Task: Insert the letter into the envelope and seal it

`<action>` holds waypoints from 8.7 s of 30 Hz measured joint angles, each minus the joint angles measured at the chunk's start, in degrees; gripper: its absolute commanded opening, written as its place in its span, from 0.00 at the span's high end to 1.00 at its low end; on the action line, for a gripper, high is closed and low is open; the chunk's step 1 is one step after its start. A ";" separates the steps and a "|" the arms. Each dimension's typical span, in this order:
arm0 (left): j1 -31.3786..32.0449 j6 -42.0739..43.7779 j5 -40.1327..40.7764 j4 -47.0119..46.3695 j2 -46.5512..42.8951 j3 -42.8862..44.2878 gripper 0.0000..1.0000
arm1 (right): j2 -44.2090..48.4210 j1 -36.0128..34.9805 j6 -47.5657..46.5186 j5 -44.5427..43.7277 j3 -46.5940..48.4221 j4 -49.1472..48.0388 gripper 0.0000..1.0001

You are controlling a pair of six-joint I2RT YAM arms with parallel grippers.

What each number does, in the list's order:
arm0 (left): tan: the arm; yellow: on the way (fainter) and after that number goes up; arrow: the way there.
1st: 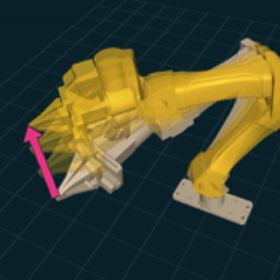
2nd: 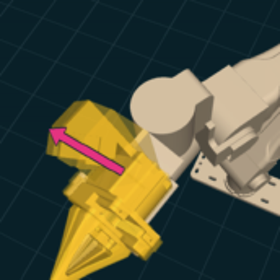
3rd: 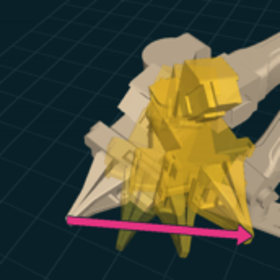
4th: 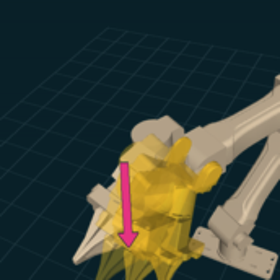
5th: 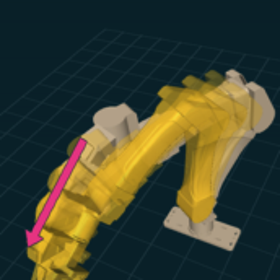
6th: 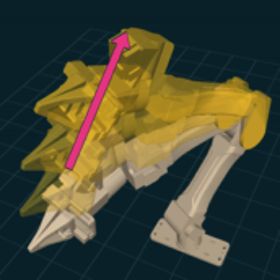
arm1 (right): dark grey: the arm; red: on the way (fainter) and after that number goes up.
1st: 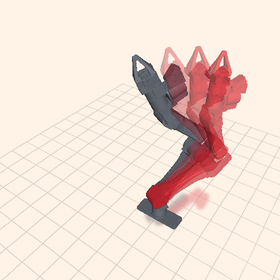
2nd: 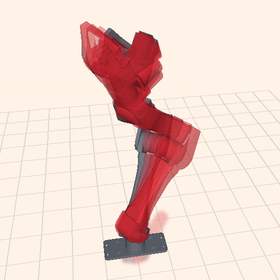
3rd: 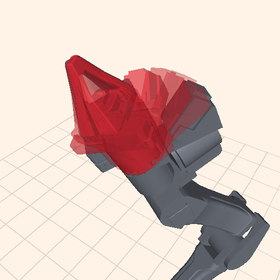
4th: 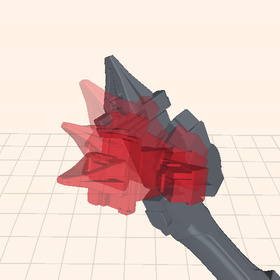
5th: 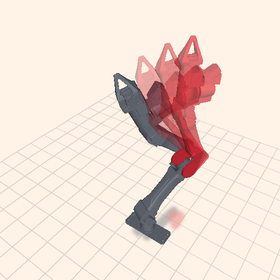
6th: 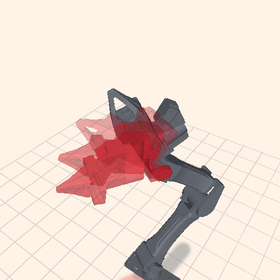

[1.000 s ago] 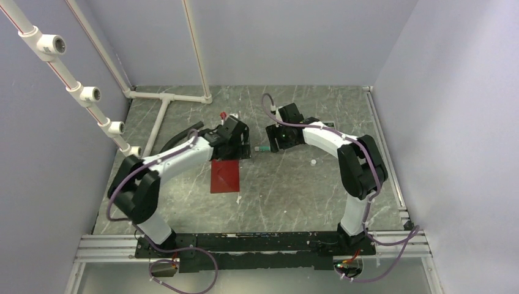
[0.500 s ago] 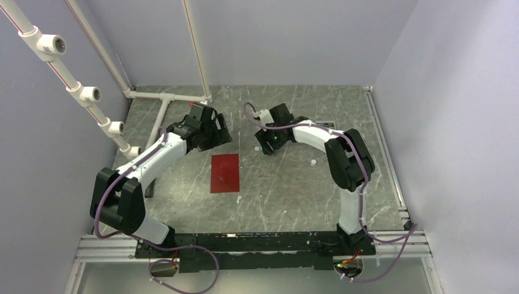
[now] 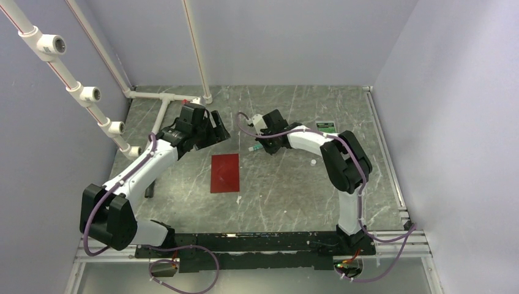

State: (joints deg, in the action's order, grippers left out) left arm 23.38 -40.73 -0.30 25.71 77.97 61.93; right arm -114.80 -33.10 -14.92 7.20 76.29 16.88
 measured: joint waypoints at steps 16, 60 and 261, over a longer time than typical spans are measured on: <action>0.00 -0.50 -0.24 -0.66 -5.40 -3.15 0.18 | 5.09 -0.20 2.03 0.72 3.61 1.05 0.47; -0.39 -0.39 3.72 6.73 -6.86 -3.10 0.16 | -16.13 -1.55 22.45 -6.36 25.59 4.13 0.23; -1.60 -21.49 -38.75 -54.51 -5.18 -2.08 0.98 | 34.36 2.38 73.18 36.65 -17.44 -55.17 0.63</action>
State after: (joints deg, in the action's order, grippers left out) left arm 21.78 -62.22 -39.05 -28.80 72.79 59.86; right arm -80.44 -30.72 58.26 43.86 58.85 -38.28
